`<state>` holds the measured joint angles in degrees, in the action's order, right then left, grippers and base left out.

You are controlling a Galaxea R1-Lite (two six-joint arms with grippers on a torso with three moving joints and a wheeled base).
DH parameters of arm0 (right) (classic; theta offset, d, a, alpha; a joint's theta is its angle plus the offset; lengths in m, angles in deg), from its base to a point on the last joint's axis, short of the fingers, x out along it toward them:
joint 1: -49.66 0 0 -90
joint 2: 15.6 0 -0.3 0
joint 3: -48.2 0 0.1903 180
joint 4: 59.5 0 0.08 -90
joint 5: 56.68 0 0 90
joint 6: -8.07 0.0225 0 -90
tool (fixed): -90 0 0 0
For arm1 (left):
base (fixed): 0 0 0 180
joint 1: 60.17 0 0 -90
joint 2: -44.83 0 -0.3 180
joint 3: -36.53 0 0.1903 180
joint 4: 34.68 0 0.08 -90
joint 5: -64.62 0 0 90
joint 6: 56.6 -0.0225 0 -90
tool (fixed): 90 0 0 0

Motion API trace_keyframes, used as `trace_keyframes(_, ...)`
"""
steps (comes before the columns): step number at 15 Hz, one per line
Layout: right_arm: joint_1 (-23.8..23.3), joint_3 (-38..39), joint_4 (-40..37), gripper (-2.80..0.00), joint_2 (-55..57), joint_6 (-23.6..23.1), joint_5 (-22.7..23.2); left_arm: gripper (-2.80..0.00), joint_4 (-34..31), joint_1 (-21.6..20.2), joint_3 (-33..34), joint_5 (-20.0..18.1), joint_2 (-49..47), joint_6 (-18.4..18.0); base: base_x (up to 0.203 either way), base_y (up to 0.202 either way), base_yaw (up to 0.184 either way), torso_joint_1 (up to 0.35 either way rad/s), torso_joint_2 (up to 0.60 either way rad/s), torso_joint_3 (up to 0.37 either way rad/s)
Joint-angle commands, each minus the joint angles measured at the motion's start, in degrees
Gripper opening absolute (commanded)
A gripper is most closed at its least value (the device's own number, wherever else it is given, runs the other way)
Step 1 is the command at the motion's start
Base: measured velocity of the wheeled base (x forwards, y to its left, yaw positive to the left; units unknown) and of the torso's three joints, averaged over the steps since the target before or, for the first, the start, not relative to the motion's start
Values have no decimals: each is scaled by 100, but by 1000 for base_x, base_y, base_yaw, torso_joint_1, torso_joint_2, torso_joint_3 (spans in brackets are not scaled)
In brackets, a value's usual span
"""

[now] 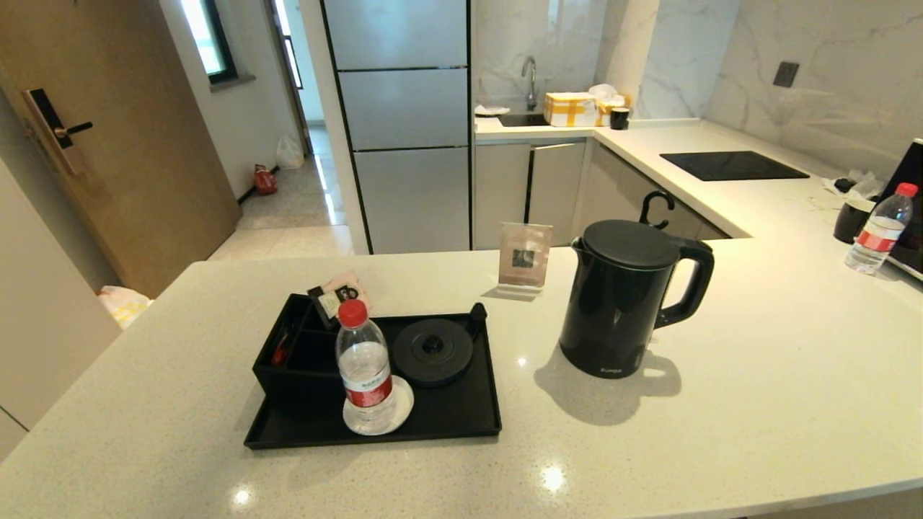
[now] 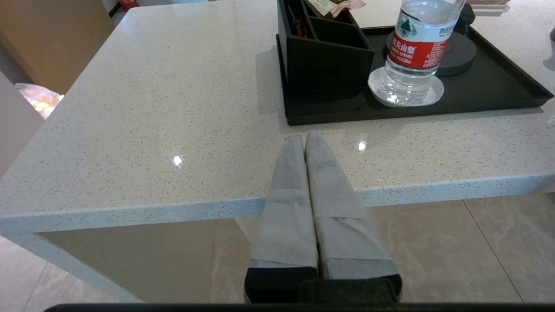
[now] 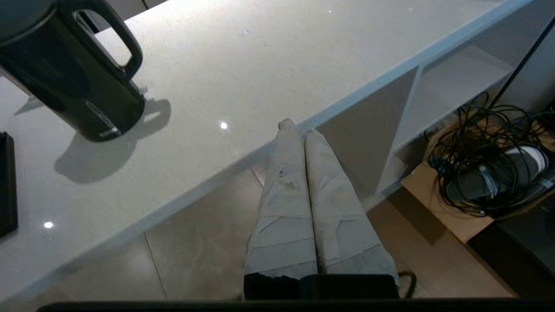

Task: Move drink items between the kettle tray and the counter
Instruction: Return the kettle to its original position

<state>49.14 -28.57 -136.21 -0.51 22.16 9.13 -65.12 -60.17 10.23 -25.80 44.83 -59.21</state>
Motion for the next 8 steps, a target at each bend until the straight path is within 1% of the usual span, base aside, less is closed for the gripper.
trace_keyframes(1, -39, 128, -122, -280, -784, -100, 100, -280, -4, -3, 4, -2, 0, -3, 0, 0, 0, 0, 0, 0)
trace_keyframes(2, -30, 223, -106, -280, -1085, -267, 312, -280, -4, -9, 4, -2, 0, -3, 0, 0, 0, 0, 0, 0)
trace_keyframes(3, -23, 308, -88, -280, -1396, -466, 654, -280, -4, -9, 4, -2, 0, -3, 0, 0, 0, 0, 0, 0)
trace_keyframes(5, -11, 494, 115, -280, -1515, -682, 1343, -280, -4, -9, 4, -2, 0, -3, 0, 0, 0, 0, 0, 0)
trace_keyframes(7, -10, 934, 704, -280, -1509, -727, 1577, -280, -4, 0, 4, -2, 0, -3, 0, 0, 0, 0, 0, 0)
trace_keyframes(8, -10, 988, 812, -280, -1508, -744, 1640, -280, -4, 0, -2, -2, 0, -3, 0, 0, 0, 0, 0, 0)
